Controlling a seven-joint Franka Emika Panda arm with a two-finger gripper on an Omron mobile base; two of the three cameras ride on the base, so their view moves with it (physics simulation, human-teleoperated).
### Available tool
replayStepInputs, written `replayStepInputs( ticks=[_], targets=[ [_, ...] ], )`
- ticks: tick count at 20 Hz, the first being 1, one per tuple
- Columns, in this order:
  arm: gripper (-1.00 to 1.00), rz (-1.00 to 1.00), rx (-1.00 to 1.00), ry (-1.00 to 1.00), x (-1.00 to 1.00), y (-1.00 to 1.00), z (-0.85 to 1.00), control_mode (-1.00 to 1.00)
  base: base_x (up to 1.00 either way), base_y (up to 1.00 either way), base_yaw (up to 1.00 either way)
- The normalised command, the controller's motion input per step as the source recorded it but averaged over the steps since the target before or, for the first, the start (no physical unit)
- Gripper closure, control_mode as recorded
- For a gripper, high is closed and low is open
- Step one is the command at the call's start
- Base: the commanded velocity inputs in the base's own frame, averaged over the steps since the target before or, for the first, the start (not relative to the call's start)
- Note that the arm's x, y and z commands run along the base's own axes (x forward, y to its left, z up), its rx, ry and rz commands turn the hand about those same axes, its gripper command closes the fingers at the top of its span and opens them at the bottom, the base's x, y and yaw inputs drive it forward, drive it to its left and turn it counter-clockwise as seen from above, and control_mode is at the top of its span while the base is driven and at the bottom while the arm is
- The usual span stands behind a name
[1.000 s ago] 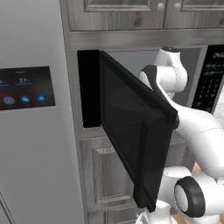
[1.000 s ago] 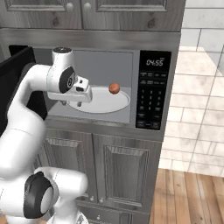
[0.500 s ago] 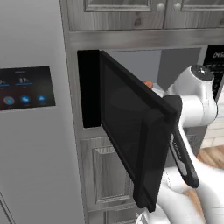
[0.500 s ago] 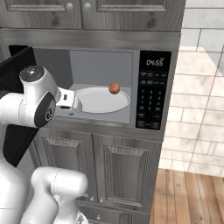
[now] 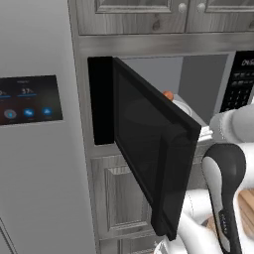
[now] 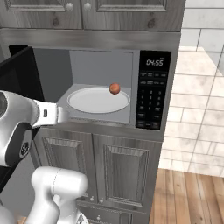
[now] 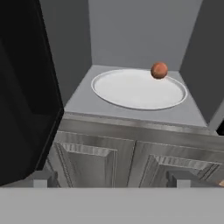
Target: Close the microwave door.
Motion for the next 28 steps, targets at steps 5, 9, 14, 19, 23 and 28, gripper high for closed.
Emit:
replayStepInputs(
  ticks=[5,9,14,19,23,28],
  targets=[
    [-1.0,-0.04,-0.01,-0.62,-1.0,0.0,0.39,-1.0,0.0,0.0,0.0],
    [-1.0,-0.03,-0.1,-0.61,-1.0,0.16,0.24,-1.0,0.0,0.0,0.0],
    [-1.0,-0.03,-0.13,-0.49,-1.0,0.47,0.0,-1.0,0.0,0.0,0.0],
    [-1.0,-0.1,-0.12,-0.27,-1.0,0.89,0.0,-1.0,0.0,0.0,0.0],
    [-1.0,-0.13,-0.02,-0.05,-0.63,0.82,-0.25,-1.0,0.0,0.0,0.0],
    [-1.0,-0.04,0.0,0.01,0.2,0.94,-0.33,-1.0,0.0,0.0,0.0]
  ],
)
